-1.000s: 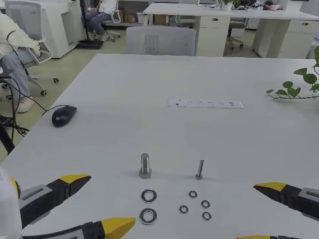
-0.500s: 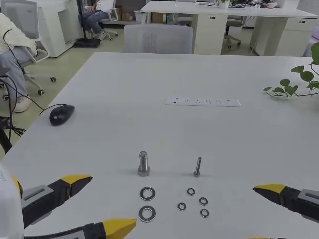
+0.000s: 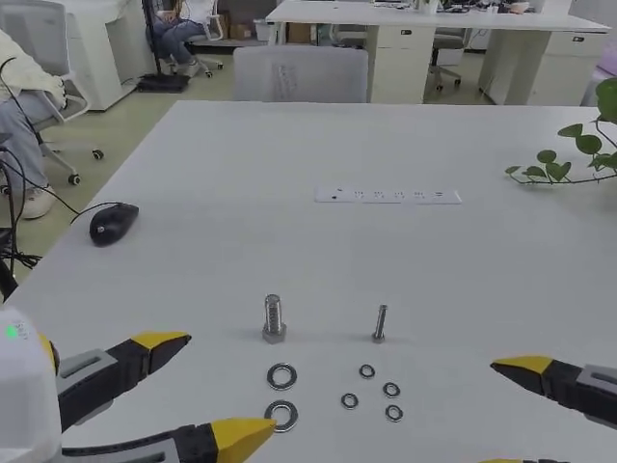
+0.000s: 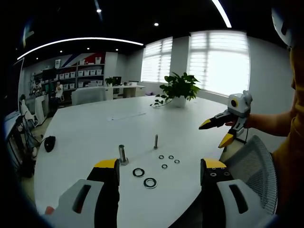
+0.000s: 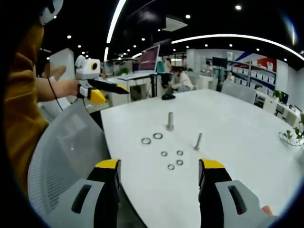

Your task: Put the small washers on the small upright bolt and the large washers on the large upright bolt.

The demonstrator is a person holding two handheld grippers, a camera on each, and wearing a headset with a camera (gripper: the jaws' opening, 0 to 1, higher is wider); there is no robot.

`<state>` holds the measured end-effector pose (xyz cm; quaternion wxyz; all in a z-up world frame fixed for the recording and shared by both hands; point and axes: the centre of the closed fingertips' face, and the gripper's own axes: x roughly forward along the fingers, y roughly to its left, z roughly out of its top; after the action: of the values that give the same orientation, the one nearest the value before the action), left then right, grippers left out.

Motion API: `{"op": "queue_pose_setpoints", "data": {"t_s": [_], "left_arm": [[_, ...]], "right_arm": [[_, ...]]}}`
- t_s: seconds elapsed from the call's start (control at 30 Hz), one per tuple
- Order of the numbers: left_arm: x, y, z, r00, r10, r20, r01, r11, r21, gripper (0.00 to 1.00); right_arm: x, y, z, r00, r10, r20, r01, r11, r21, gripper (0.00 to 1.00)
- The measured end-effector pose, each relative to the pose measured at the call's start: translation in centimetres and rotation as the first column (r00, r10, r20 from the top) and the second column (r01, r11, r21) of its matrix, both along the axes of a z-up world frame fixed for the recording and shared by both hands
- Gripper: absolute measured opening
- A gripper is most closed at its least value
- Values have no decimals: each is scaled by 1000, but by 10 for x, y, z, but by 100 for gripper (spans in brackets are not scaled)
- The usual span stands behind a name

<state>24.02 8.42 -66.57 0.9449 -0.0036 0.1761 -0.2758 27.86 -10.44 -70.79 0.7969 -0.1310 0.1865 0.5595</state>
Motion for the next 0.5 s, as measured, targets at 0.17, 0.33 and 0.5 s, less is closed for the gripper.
{"op": "queue_pose_setpoints", "data": {"t_s": [0.17,0.33,0.5], "left_arm": [[1,-1,-1,1000,-5,-2,5,1000,2,69],[0,-3,-3,1000,-7,-7,7,1000,1,68],[-1,-5,-2,1000,-9,-5,9,1000,-1,68]], "right_arm": [[0,2,-1,1000,7,0,-7,1000,-2,68],[2,1,-4,1000,11,-8,-11,1000,-11,68],[3,2,-4,1000,28,-3,-28,999,-23,68]]}}
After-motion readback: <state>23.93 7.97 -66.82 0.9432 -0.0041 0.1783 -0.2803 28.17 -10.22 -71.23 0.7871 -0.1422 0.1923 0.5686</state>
